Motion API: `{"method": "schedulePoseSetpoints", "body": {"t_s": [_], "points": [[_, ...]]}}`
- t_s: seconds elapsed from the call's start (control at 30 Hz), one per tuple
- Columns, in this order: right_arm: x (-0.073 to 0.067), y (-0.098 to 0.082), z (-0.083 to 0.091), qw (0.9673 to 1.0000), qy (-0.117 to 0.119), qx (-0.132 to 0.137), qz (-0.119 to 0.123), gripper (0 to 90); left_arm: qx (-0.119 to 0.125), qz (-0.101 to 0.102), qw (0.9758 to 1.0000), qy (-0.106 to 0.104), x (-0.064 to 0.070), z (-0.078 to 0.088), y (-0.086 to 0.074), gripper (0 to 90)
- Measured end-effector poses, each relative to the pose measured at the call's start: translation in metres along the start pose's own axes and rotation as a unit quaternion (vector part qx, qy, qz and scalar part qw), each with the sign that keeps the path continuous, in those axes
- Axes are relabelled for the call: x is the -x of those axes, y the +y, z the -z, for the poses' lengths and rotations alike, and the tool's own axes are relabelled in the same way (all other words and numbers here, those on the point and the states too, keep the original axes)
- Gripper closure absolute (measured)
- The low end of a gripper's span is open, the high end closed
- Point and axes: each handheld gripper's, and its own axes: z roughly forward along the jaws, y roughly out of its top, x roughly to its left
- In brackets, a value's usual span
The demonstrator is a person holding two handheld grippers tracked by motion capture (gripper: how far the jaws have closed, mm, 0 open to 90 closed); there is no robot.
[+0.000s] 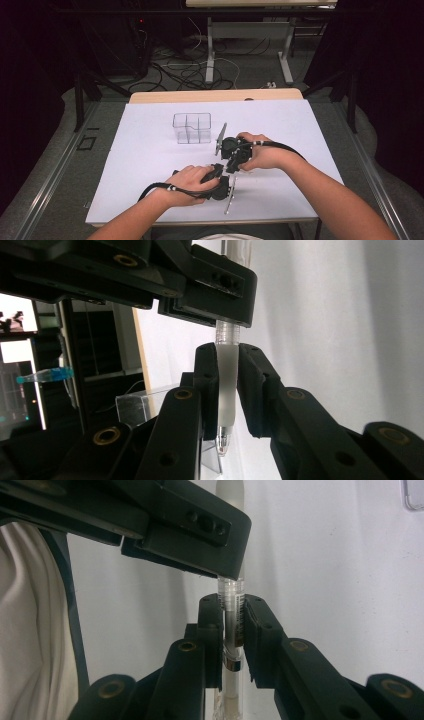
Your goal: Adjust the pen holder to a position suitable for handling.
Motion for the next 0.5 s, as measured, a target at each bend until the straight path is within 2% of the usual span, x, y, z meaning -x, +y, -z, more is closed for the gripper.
{"method": "schedulePoseSetpoints", "body": {"t_s": [0.03, 0.1, 0.17, 0.2, 0.27, 0.5], "points": [[-0.001, 0.0, 0.0, 1.0, 0.0, -0.001, -0.003, 79.2, 0.0, 0.008, 1.0, -0.005, 0.001, 0.0, -0.001, 79.1], [0.0, 0.001, -0.001, 1.0, -0.002, 0.0, 0.001, 79.3, 0.005, 0.001, 1.0, 0.002, -0.002, 0.0, -0.001, 77.5], [0.0, 0.001, -0.002, 1.0, -0.004, 0.0, 0.001, 79.3, 0.004, 0.005, 1.0, -0.005, -0.002, 0.0, -0.002, 75.0], [0.001, 0.001, -0.002, 1.0, -0.005, 0.001, 0.002, 79.3, 0.005, 0.018, 0.9997, -0.014, -0.001, 0.0, -0.004, 73.2], [0.002, 0.001, -0.001, 1.0, -0.008, 0.001, 0.002, 79.3, 0.012, 0.014, 0.9998, -0.009, -0.003, 0.0, -0.006, 69.8], [0.004, 0.003, -0.003, 0.9997, -0.025, 0.004, -0.003, 79.4, 0.02, 0.054, 0.9982, -0.017, -0.006, 0.002, -0.018, 62.5]]}}
